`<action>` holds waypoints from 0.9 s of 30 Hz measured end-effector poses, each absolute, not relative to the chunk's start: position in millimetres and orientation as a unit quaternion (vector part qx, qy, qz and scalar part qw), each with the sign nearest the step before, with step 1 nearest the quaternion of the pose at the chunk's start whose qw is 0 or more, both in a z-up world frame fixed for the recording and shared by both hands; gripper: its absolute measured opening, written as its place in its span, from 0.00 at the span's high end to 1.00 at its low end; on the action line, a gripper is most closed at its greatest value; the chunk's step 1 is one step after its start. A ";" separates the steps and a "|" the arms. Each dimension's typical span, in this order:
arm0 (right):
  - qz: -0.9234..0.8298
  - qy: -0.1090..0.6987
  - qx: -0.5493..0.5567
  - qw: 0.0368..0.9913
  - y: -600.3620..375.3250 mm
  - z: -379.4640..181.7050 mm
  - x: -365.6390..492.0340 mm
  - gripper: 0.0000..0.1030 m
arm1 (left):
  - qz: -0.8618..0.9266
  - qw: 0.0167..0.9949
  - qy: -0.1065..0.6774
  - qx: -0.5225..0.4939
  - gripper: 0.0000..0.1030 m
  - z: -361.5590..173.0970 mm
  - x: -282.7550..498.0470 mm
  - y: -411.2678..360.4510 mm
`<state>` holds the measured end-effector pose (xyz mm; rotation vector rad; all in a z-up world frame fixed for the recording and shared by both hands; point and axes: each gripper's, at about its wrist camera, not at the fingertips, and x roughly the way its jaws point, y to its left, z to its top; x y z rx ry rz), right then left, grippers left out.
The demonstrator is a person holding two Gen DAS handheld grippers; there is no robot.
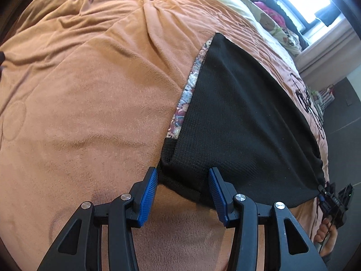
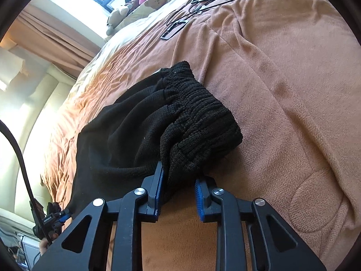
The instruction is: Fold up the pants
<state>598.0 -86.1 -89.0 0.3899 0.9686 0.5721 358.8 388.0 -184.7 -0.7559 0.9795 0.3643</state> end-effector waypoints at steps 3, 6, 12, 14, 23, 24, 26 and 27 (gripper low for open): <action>0.272 0.457 0.183 0.827 -80.9 -92.1 594.2 0.79 | 0.171 0.785 0.459 -0.379 0.52 -190.0 352.6 391.0; 0.273 0.457 0.179 0.827 -79.1 -93.8 595.4 0.79 | 0.163 0.779 0.449 -0.406 0.50 -194.0 347.3 394.6; 0.275 0.459 0.186 0.824 -80.2 -96.6 594.6 0.79 | 0.152 0.780 0.411 -0.448 0.48 -197.3 352.1 400.1; 0.277 0.458 0.189 0.824 -81.1 -96.9 595.1 0.79 | 0.146 0.781 0.392 -0.464 0.48 -195.9 349.2 401.2; 0.279 0.455 0.228 0.814 -86.0 -107.3 597.0 0.79 | 0.156 0.781 0.362 -0.484 0.54 -201.5 336.2 397.9; 0.279 0.455 0.234 0.813 -86.3 -109.6 598.0 0.79 | 0.162 0.782 0.364 -0.480 0.59 -202.4 336.2 398.1; 0.276 0.456 0.242 0.811 -85.9 -113.6 600.4 0.79 | 0.173 0.780 0.367 -0.476 0.85 -206.0 336.7 400.7; 0.274 0.454 0.247 0.811 -85.9 -114.5 600.9 0.79 | 0.173 0.780 0.366 -0.477 0.86 -207.8 336.2 401.9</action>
